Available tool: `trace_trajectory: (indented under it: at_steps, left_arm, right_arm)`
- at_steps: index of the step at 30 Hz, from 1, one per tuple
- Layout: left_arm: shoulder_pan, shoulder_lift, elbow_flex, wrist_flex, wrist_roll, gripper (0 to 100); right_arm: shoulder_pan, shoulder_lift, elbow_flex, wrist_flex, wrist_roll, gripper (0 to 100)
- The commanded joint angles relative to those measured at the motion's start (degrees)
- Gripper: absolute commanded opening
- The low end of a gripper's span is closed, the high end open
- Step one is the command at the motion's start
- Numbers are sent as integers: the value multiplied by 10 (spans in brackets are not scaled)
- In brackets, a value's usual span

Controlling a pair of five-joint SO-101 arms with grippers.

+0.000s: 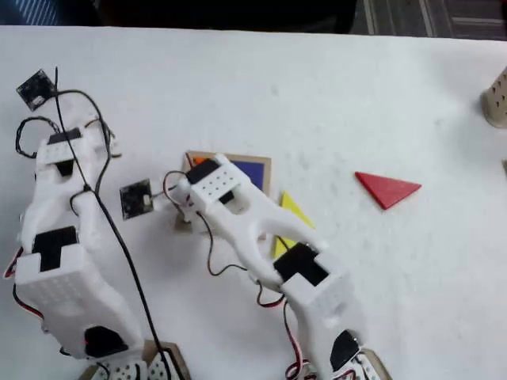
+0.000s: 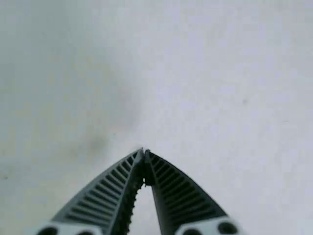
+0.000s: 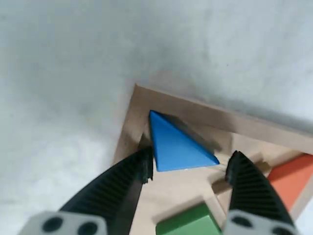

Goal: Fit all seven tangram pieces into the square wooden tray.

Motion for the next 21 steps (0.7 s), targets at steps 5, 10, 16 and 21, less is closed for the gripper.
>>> trace_trajectory:
  at_steps: [5, 10, 16, 21]
  left_arm:
    - [-6, -7, -33, 5, 6, 23]
    - [-5, -7, -33, 6, 6, 23]
    - [-4, -7, -32, 6, 6, 23]
    - [-4, -7, -32, 6, 6, 23]
  right_arm:
    - [15, 13, -21, -11, 11, 243]
    - [34, 31, -36, -15, 8, 139]
    - [47, 32, -40, -15, 7, 24]
    - [63, 27, -47, -17, -27, 17]
